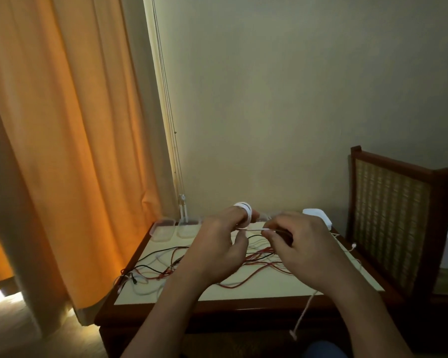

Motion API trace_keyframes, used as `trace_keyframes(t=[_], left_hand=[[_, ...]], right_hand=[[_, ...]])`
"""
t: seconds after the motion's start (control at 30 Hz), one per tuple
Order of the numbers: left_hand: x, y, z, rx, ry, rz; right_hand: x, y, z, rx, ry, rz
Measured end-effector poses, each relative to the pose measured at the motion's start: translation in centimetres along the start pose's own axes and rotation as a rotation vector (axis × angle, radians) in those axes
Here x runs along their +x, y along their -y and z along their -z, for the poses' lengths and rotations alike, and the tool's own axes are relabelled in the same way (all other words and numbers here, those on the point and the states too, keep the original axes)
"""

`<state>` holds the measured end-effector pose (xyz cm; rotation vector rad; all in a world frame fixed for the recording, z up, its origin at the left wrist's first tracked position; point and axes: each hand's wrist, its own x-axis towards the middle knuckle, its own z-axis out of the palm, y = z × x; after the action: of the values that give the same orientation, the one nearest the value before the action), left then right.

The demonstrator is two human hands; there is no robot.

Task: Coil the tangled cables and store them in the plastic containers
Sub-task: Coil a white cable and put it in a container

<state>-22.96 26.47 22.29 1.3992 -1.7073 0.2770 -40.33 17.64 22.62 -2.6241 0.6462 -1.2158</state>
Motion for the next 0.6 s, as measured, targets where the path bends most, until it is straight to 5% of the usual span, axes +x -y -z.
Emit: trace_keyframes(t=[0.17, 0.33, 0.43, 0.6], left_hand=[[-0.1, 2.0, 0.9, 0.007, 0.228, 0.169], [-0.1, 0.0, 1.7, -0.521, 0.357, 0.306], [0.4, -1.4, 2.0, -0.994, 0.322, 0.338], [1.3, -3.0, 2.0, -1.367, 0.032, 0.330]], right_hand=[[0.9, -0.5, 1.5, -0.020, -0.116, 0.073], [3.5, -0.8, 1.4, 0.138, -0.284, 0.109], [4.6, -1.3, 0.4, 0.386, -0.308, 0.027], [3.5, -1.0, -2.3, 0.482, -0.178, -0.025]])
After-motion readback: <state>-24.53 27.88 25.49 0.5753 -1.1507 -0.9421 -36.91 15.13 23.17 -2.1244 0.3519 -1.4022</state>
